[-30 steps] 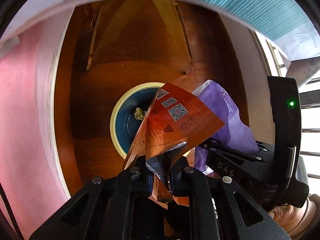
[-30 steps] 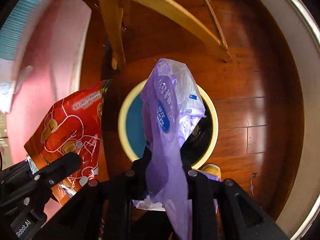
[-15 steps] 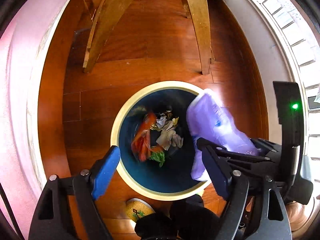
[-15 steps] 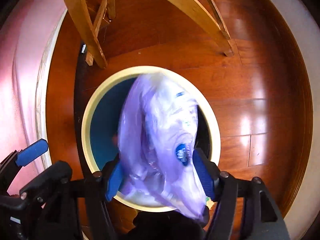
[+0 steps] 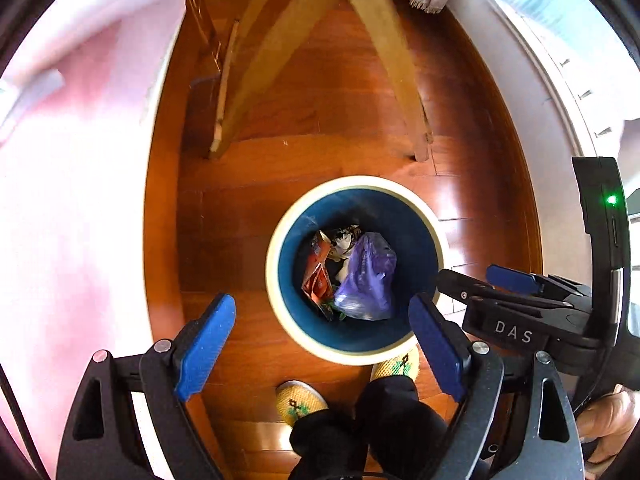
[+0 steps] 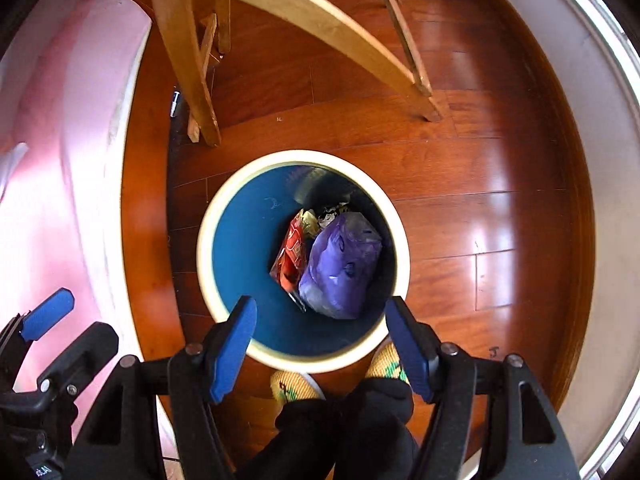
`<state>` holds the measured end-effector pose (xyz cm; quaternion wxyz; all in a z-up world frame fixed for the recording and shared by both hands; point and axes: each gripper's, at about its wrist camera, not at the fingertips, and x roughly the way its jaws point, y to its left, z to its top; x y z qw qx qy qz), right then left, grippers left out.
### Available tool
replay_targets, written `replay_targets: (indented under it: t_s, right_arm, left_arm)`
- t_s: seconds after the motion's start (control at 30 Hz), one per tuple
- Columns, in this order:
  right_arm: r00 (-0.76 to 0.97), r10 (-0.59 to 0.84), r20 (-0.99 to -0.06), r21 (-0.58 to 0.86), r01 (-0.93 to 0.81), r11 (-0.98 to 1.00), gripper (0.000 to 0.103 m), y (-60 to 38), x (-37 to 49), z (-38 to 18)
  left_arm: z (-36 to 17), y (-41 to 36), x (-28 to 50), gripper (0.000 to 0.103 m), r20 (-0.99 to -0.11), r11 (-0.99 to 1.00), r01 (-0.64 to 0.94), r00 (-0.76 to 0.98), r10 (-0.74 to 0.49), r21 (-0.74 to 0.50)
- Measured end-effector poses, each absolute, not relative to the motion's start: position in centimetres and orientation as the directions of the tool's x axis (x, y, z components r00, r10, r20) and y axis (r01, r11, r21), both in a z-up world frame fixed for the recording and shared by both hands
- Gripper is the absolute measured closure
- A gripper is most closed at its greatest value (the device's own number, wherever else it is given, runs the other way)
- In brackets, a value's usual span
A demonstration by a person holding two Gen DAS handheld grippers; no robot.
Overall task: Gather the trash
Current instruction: 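Carry both items over the bin and open both tools to drop them, then raise both tools back toward the table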
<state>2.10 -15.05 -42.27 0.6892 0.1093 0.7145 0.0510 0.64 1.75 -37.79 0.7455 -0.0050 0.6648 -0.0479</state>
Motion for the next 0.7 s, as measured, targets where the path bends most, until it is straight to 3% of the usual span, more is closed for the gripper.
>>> replay_targets:
  t_s: [0.7]
  right_arm:
    - [0.154,0.253,-0.955,0.261,0.035,0.965,0.036,-13.7,-1.8,-14.9]
  left_arm:
    - [-9.0,3.9,-2.4,0.016,-0.925,0.983,0.173,0.362,-0.115,-0.055]
